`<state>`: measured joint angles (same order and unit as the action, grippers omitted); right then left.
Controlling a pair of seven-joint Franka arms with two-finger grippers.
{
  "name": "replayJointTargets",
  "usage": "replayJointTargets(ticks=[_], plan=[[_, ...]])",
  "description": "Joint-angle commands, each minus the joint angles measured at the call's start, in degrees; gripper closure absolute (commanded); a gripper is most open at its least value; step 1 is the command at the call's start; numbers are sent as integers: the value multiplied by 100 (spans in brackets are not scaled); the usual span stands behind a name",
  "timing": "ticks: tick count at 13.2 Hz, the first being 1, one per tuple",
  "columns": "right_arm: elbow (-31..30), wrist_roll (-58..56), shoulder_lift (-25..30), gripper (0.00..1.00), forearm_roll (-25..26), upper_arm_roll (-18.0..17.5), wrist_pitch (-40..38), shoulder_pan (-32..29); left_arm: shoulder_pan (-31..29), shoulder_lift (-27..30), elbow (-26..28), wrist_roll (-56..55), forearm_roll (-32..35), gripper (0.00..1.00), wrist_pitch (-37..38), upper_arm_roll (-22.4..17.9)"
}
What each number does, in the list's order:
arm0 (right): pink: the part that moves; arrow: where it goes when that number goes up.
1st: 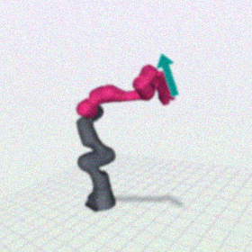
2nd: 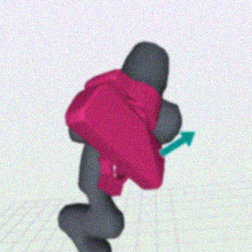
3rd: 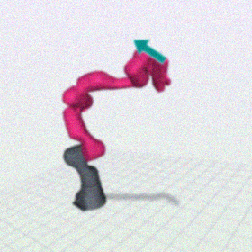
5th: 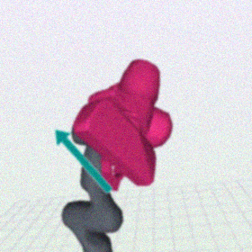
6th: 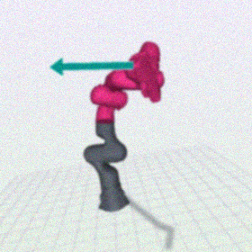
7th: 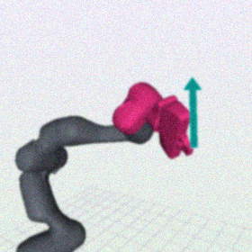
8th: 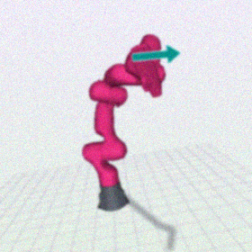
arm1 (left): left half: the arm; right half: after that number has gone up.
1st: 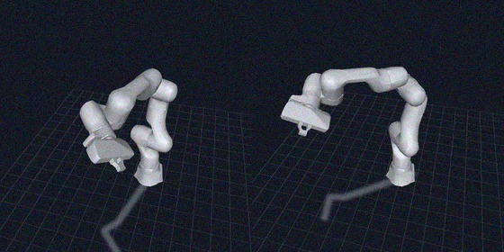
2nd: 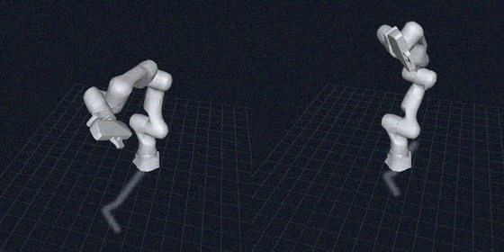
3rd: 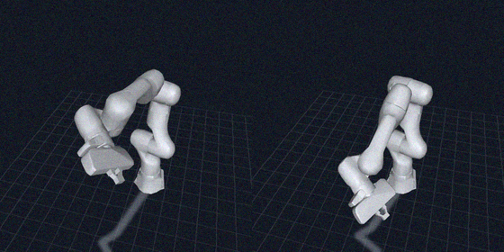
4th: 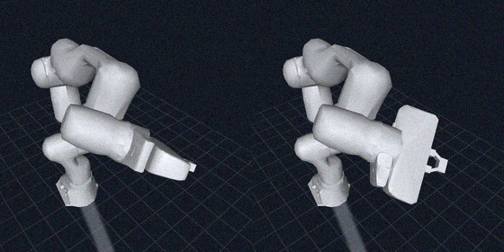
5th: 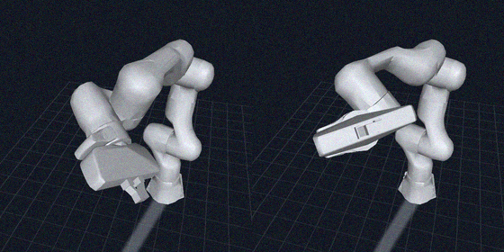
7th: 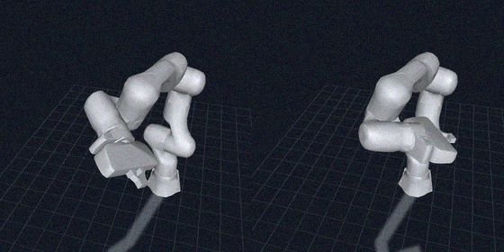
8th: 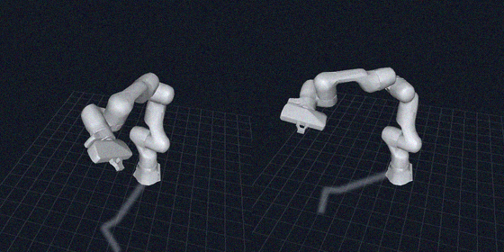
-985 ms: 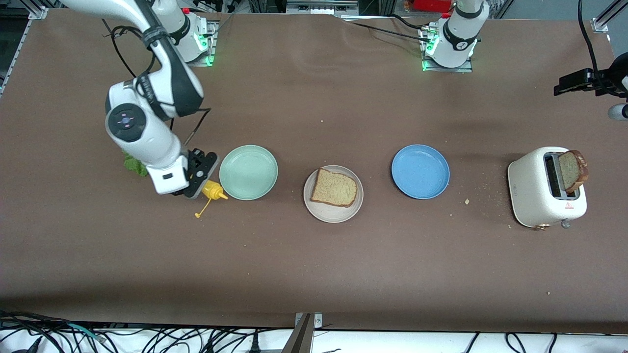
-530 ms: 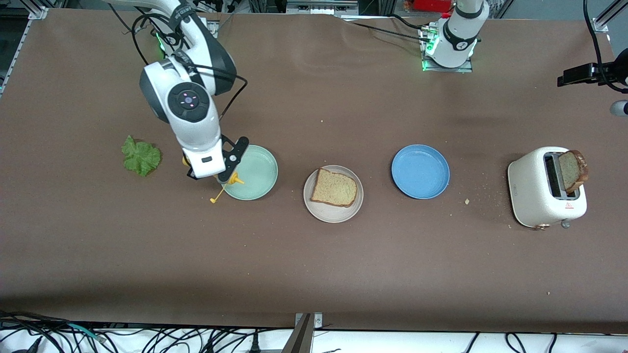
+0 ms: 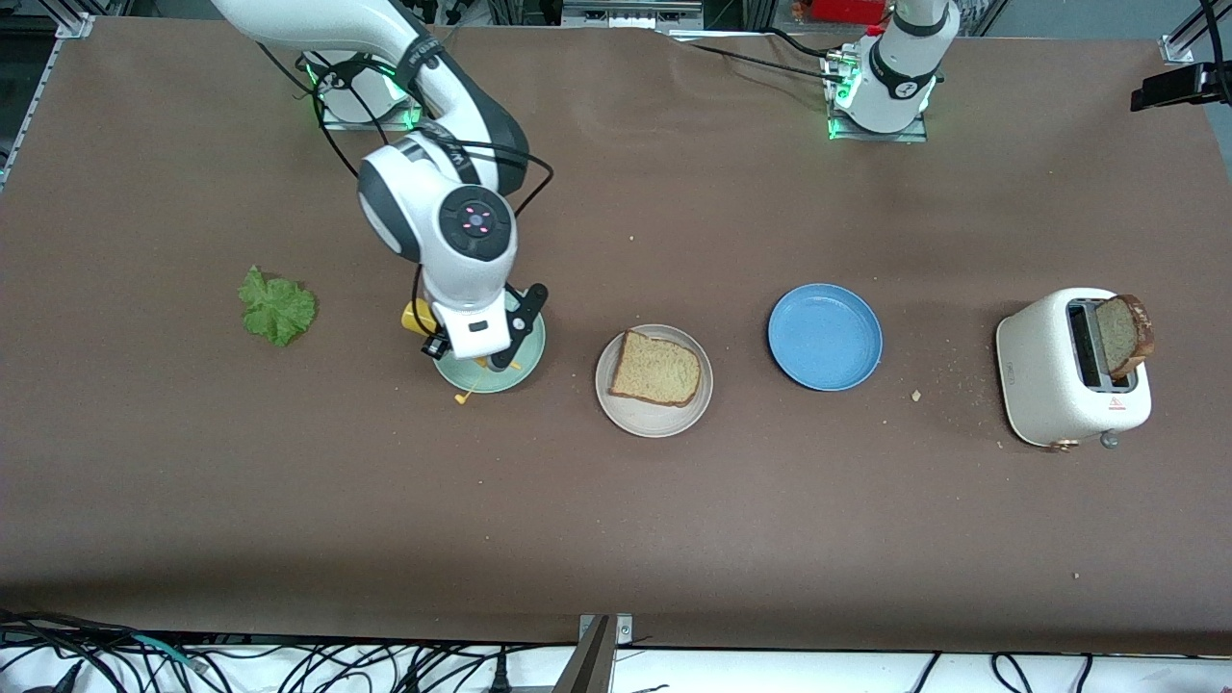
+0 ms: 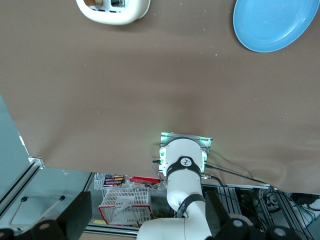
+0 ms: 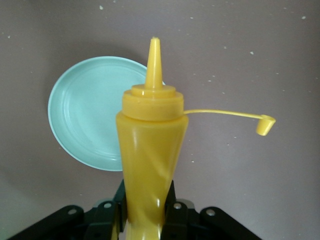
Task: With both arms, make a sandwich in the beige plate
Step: 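Carry the mustard bottle with the right gripper over the toast on the beige plate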
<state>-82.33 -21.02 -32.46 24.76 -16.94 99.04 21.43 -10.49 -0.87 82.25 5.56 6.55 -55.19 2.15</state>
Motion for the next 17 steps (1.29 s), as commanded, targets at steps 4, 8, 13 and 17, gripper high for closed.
replayJointTargets(ticks=[4, 8, 13, 17], plan=[[393, 397, -296, 68, 460, -29, -877, 406, 12, -1045, -1183, -12, 163, 0, -562, 31], [638, 782, -401, 67, 451, -432, -1071, 511, 55, -1108, -1317, -12, 6, 0, -1327, 57], [1550, 1354, -1164, 67, 477, -794, -940, 668, 126, -1117, -1282, -20, -381, 0, -1592, 84], [2169, 1583, -1939, 68, 889, -785, -396, 906, 240, -1169, -1273, -20, -452, 0, -1740, 101]])
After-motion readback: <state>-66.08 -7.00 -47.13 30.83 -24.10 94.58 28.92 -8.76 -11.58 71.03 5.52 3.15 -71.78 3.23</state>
